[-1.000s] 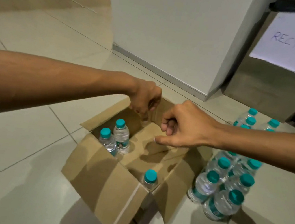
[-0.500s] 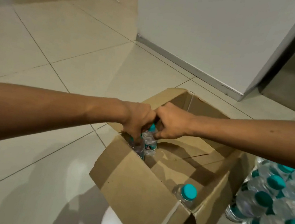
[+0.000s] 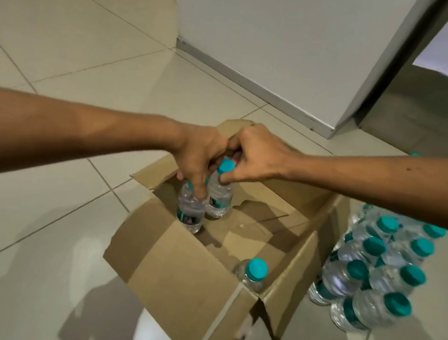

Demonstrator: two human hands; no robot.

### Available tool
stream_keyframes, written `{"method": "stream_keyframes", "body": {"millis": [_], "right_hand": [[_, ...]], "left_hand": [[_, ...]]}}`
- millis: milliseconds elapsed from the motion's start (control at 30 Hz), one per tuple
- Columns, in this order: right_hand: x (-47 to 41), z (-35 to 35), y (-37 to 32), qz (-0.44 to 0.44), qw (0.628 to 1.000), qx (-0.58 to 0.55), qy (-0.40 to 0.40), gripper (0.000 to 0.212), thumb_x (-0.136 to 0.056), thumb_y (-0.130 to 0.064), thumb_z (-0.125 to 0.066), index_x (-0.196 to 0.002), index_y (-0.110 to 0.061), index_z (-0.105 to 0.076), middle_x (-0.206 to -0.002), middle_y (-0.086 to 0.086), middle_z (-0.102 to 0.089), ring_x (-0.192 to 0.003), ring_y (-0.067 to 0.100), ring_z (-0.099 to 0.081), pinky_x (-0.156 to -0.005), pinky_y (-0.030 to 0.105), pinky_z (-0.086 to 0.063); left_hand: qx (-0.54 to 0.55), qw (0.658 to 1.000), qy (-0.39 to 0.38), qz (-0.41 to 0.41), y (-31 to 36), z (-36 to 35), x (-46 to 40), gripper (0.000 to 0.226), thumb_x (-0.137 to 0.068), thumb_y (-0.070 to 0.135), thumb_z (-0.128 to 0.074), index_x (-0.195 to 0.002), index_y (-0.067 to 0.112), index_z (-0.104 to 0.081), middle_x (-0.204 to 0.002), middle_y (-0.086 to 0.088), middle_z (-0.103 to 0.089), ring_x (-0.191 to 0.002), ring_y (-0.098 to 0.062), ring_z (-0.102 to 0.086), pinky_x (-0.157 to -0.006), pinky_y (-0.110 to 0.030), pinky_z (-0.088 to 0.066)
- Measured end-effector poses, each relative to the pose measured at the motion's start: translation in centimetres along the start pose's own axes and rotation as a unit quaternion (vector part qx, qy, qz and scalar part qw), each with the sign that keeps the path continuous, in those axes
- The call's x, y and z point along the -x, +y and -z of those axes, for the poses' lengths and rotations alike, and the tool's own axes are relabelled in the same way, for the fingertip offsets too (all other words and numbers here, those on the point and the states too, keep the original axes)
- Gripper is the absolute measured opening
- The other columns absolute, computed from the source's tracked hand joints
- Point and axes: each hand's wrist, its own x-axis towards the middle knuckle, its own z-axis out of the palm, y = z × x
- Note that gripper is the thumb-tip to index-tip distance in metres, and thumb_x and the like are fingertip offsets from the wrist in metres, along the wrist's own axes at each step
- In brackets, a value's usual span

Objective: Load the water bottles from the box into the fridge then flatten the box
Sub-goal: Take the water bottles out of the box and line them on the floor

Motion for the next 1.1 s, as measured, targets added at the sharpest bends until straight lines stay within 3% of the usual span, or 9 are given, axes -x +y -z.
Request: {"method": "stream_keyframes", "body": {"millis": [100,200,300,400,533,700,800,933,1100], "right_hand": [[1.9,3.7,0.5,-0.051,0.998,-0.035,0.005,0.025,-0.061,-0.037,-0.083,-0.078,-0.019,-0.078,-0.064,-0.007,-0.071,-0.057,0.003,-0.063,-0.053,0.014,-0.046],[4.5,7.4,1.2,-0.114,0.984,-0.138,0.011,0.018,-0.063,-0.023,-0.084,-0.074,-0.011,-0.078,-0.058,-0.003,-0.07,-0.05,0.002,-0.063,-0.05,0.016,-0.049],[7.5,11.0,2.1,-0.153,0.973,-0.17,0.014,0.021,-0.063,-0.02,-0.082,-0.076,-0.004,-0.076,-0.055,-0.001,-0.067,-0.05,0.006,-0.062,-0.046,0.018,-0.047],[10.8,13.9,2.9,-0.18,0.97,-0.165,-0.008,0.023,-0.064,-0.016,-0.077,-0.077,0.002,-0.072,-0.058,0.005,-0.06,-0.049,0.006,-0.054,-0.046,0.018,-0.041],[15.6,16.3,3.4,-0.18,0.967,-0.162,-0.081,0.009,-0.069,-0.005,-0.077,-0.069,-0.004,-0.068,-0.06,0.009,-0.059,-0.049,0.008,-0.051,-0.046,0.018,-0.041],[20.6,15.1,3.4,-0.185,0.957,-0.162,-0.154,0.016,-0.066,-0.001,-0.083,-0.07,-0.004,-0.068,-0.062,0.016,-0.063,-0.045,0.01,-0.057,-0.044,0.018,-0.045],[23.0,13.0,3.2,-0.187,0.953,-0.161,-0.179,0.02,-0.063,-0.004,-0.087,-0.071,-0.007,-0.069,-0.061,0.008,-0.068,-0.047,0.009,-0.058,-0.047,0.018,-0.046],[25.8,9.8,3.1,-0.167,0.963,-0.127,-0.169,0.022,-0.06,-0.01,-0.089,-0.073,-0.013,-0.072,-0.061,-0.004,-0.067,-0.047,0.001,-0.056,-0.047,0.012,-0.043],[27.6,6.3,3.6,-0.142,0.976,-0.071,-0.15,0.024,-0.057,-0.02,-0.088,-0.074,-0.015,-0.071,-0.059,-0.006,-0.065,-0.052,0.006,-0.06,-0.05,0.023,-0.053]], "left_hand": [[0.055,0.998,-0.013,-0.008,2.7,3.6,0.6,0.022,-0.064,0.015,-0.087,-0.07,0.007,-0.067,-0.049,0.003,-0.064,-0.045,-0.011,-0.062,-0.048,-0.02,-0.048],[0.065,0.997,-0.01,-0.029,5.8,7.4,1.0,0.02,-0.066,0.012,-0.085,-0.067,0.006,-0.067,-0.049,-0.001,-0.064,-0.047,-0.011,-0.06,-0.047,-0.02,-0.048],[0.076,0.995,0.021,-0.066,8.6,10.2,0.9,0.019,-0.065,0.011,-0.084,-0.065,0.004,-0.066,-0.051,-0.005,-0.062,-0.046,-0.012,-0.055,-0.043,-0.02,-0.044],[0.082,0.989,0.051,-0.108,11.2,11.9,0.3,0.015,-0.067,0.007,-0.081,-0.065,0.004,-0.066,-0.049,-0.004,-0.058,-0.044,-0.01,-0.05,-0.04,-0.018,-0.042],[0.088,0.982,0.034,-0.161,15.3,12.9,-0.8,0.013,-0.067,0.004,-0.08,-0.068,0.003,-0.067,-0.05,-0.004,-0.058,-0.044,-0.009,-0.049,-0.04,-0.017,-0.041],[0.071,0.973,-0.012,-0.218,20.1,11.2,-2.0,0.017,-0.062,0.009,-0.082,-0.065,0.006,-0.066,-0.049,-0.005,-0.057,-0.043,-0.01,-0.046,-0.04,-0.018,-0.039],[0.064,0.967,-0.042,-0.242,21.4,8.9,-2.8,0.02,-0.062,0.008,-0.085,-0.07,0.003,-0.067,-0.053,-0.008,-0.058,-0.044,-0.012,-0.045,-0.041,-0.018,-0.039],[0.056,0.961,-0.043,-0.269,21.9,5.1,-3.6,0.023,-0.06,0.009,-0.086,-0.073,0.003,-0.068,-0.052,-0.002,-0.055,-0.042,-0.008,-0.04,-0.041,-0.015,-0.034],[0.004,0.952,-0.03,-0.303,22.1,0.7,-4.7,0.024,-0.057,0.015,-0.088,-0.072,0.012,-0.069,-0.054,0.011,-0.054,-0.043,-0.001,-0.044,-0.044,-0.011,-0.034]]}}
